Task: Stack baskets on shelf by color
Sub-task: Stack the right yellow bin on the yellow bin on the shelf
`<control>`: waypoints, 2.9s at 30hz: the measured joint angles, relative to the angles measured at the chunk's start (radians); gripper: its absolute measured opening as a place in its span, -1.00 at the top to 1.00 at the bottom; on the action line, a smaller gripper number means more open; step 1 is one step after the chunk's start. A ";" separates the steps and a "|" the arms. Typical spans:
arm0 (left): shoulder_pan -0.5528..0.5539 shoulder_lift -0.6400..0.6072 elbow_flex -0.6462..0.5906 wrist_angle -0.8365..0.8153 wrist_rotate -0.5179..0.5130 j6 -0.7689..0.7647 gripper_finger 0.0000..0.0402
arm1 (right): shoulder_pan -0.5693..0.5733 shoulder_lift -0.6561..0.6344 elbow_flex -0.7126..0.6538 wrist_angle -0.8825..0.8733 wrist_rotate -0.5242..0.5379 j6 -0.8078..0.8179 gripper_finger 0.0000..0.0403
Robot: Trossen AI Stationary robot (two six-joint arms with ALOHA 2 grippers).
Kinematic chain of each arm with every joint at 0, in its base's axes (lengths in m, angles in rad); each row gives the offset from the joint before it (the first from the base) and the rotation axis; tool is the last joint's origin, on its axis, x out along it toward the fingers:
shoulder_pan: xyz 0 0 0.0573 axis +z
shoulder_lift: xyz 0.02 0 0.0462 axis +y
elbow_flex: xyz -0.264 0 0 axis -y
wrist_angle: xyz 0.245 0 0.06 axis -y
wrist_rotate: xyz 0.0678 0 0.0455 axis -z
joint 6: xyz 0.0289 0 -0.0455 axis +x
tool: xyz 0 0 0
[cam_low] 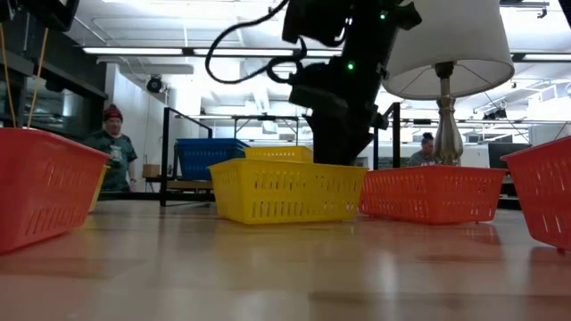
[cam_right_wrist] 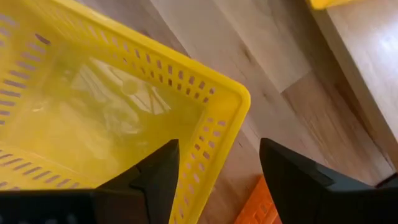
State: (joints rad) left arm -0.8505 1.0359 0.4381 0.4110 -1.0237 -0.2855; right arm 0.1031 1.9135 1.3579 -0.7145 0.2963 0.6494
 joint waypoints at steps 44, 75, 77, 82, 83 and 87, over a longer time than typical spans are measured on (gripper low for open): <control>0.000 0.000 0.000 -0.004 0.000 0.000 1.00 | -0.052 -0.057 0.563 -0.214 0.133 -0.550 0.99; 0.000 0.000 0.000 -0.049 -0.044 0.000 1.00 | -0.502 -0.052 0.458 -0.154 -0.097 -0.815 1.00; 0.000 0.000 0.000 -0.049 -0.043 0.000 1.00 | -0.502 -0.051 0.457 -0.162 -0.110 -0.815 1.00; 0.000 0.000 0.000 -0.049 -0.043 0.000 1.00 | -0.496 -0.040 0.457 -0.139 -0.133 -0.808 1.00; 0.000 0.000 0.000 -0.049 -0.043 0.000 1.00 | -0.495 -0.040 0.457 -0.137 -0.133 -0.810 1.00; 0.000 0.000 0.000 -0.049 -0.040 0.000 1.00 | -0.491 -0.035 0.458 -0.141 -0.136 -0.841 1.00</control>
State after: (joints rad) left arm -0.8501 1.0359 0.4381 0.3622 -1.0639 -0.2855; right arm -0.3883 1.8785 1.8156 -0.8551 0.1604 -0.1914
